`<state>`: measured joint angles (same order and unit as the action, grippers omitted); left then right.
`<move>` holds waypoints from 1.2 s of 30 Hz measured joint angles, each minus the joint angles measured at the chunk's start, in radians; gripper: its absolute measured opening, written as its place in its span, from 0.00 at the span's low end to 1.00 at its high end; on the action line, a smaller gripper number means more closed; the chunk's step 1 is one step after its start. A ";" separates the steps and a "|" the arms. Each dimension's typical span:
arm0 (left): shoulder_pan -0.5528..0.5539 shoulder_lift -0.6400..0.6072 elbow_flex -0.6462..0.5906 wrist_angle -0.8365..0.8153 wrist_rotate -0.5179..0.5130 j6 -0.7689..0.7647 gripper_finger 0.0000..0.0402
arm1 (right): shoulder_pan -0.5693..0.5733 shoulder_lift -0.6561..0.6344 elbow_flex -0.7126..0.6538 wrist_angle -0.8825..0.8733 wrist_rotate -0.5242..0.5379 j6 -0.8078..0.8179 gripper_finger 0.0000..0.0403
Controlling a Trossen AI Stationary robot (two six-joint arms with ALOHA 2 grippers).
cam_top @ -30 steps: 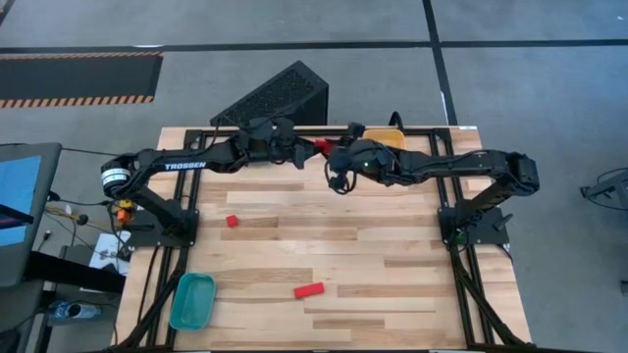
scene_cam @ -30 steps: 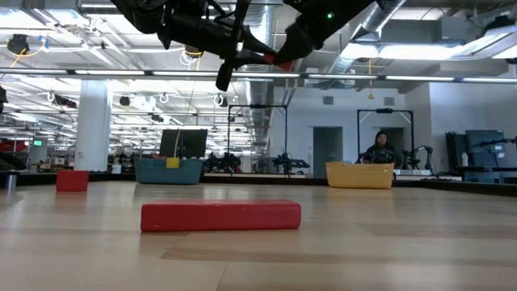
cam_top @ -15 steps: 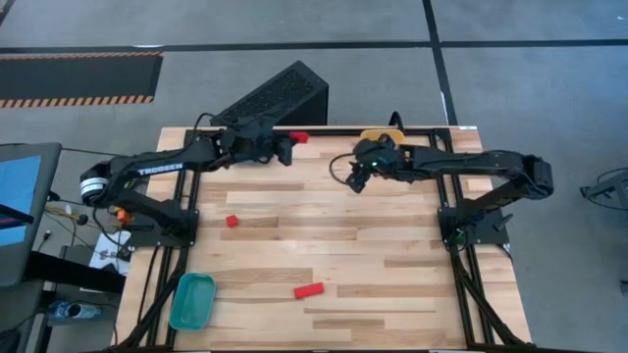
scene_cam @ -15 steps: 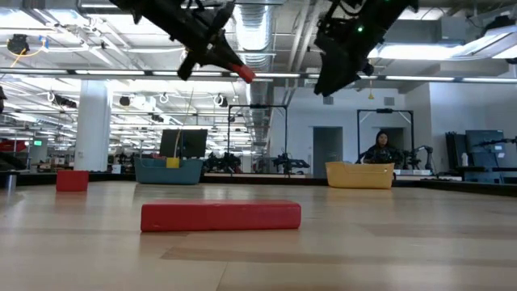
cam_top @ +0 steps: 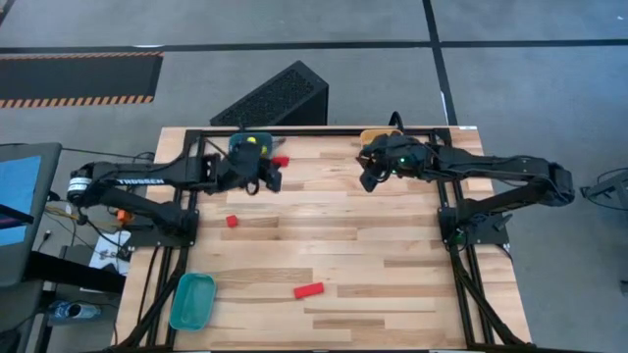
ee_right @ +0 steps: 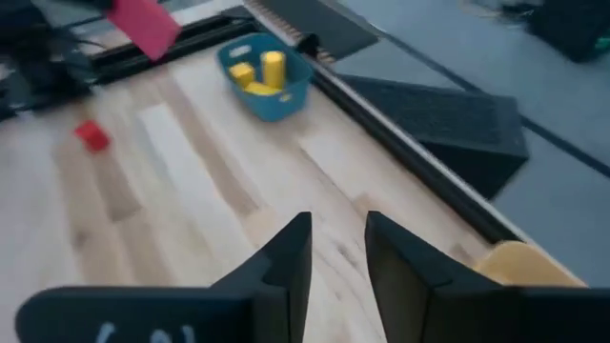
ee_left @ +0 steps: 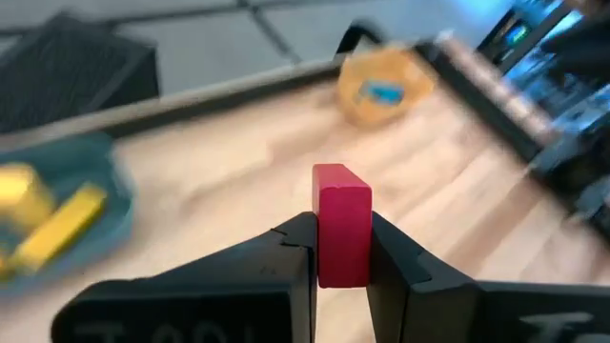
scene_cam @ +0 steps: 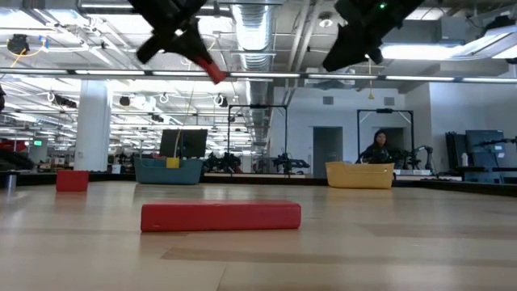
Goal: Sort & place blocks by color
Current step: Put the top red block into the blue bin
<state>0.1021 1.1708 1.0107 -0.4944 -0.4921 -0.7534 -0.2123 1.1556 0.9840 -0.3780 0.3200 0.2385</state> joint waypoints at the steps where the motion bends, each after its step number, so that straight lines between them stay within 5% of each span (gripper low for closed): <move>1: -0.032 -0.005 -0.001 -0.045 -0.016 -0.038 0.07 | 0.000 -0.004 -0.001 -0.006 -0.019 0.000 0.28; 8: -0.258 -0.016 0.000 -0.302 -0.020 -0.339 0.07 | 0.007 0.084 -0.001 0.168 -0.217 -0.002 0.27; 17: -0.466 -0.045 -0.001 -0.583 0.247 -0.462 0.08 | 0.140 0.200 -0.001 0.278 -0.293 0.123 0.27; 26: -0.605 -0.166 0.000 -0.611 0.262 -0.405 0.08 | 0.258 0.274 0.000 0.468 -0.173 0.373 0.26; 36: -1.015 -0.148 0.000 -0.615 0.209 -0.467 0.09 | 0.433 0.412 0.077 0.623 0.063 0.565 0.26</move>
<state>-0.9134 1.0230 1.0103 -1.1092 -0.2832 -1.2206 0.2205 1.5675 1.0606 0.2453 0.3831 0.8036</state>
